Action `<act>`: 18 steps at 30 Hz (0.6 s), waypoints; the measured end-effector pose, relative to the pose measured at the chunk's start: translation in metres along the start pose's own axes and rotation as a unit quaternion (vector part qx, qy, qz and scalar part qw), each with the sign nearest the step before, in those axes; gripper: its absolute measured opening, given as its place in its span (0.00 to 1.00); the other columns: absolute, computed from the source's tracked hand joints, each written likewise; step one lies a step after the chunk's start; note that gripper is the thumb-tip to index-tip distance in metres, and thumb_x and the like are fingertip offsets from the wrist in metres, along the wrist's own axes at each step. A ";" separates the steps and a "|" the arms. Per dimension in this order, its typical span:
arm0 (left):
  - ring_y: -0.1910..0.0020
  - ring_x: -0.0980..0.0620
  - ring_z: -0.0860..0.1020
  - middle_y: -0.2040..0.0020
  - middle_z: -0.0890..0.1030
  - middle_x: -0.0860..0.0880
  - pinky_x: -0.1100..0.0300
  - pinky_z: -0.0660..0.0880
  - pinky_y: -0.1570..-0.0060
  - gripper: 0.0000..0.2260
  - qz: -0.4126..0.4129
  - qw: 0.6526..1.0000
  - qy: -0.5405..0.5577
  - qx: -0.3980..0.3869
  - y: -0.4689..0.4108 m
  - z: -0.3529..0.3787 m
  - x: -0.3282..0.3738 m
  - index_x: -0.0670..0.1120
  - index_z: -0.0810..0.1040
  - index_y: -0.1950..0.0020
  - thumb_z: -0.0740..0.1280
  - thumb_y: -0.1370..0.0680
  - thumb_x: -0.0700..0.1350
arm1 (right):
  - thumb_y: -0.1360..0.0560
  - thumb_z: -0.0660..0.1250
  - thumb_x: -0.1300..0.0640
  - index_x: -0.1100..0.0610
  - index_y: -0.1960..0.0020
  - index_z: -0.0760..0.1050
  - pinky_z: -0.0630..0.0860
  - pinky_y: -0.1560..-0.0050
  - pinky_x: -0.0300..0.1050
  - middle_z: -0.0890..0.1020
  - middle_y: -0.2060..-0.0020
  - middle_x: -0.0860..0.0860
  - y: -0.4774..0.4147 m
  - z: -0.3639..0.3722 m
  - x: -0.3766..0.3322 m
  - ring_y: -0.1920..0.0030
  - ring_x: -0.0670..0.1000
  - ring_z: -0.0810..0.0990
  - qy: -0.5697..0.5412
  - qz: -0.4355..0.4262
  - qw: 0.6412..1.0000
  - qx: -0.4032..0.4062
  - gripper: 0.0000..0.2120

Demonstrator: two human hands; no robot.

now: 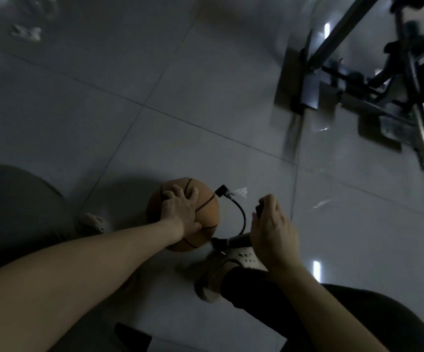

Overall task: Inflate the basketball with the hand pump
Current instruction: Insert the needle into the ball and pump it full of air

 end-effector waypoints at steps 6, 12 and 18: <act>0.31 0.23 0.63 0.25 0.54 0.26 0.42 0.78 0.44 0.50 0.020 0.999 0.040 0.007 0.003 0.001 -0.002 0.49 0.43 0.18 0.66 0.27 0.70 | 0.20 0.64 0.55 0.52 0.45 0.61 0.78 0.66 0.56 0.77 0.54 0.51 0.004 -0.085 -0.018 0.64 0.54 0.77 -0.009 0.016 0.999 0.048 0.12; 0.29 0.23 0.61 0.24 0.51 0.27 0.41 0.76 0.41 0.50 0.027 0.999 0.046 0.001 0.006 0.000 -0.001 0.50 0.41 0.18 0.66 0.27 0.70 | 0.20 0.62 0.58 0.51 0.45 0.60 0.77 0.70 0.56 0.76 0.57 0.52 0.014 -0.050 -0.019 0.68 0.52 0.75 0.010 0.016 0.998 0.052 0.10; 0.27 0.26 0.59 0.22 0.49 0.28 0.44 0.76 0.40 0.49 0.008 1.000 0.011 0.001 0.005 -0.005 0.005 0.50 0.40 0.18 0.64 0.26 0.70 | 0.19 0.61 0.60 0.53 0.46 0.62 0.69 0.75 0.47 0.75 0.59 0.52 0.007 -0.007 0.003 0.71 0.51 0.71 0.019 0.019 0.999 0.035 0.08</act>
Point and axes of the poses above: each hand's wrist, its own y-axis away from the middle knuckle, its own z-axis out of the palm, x = y × z, the point moved 4 cm from there along -y, towards the middle knuckle
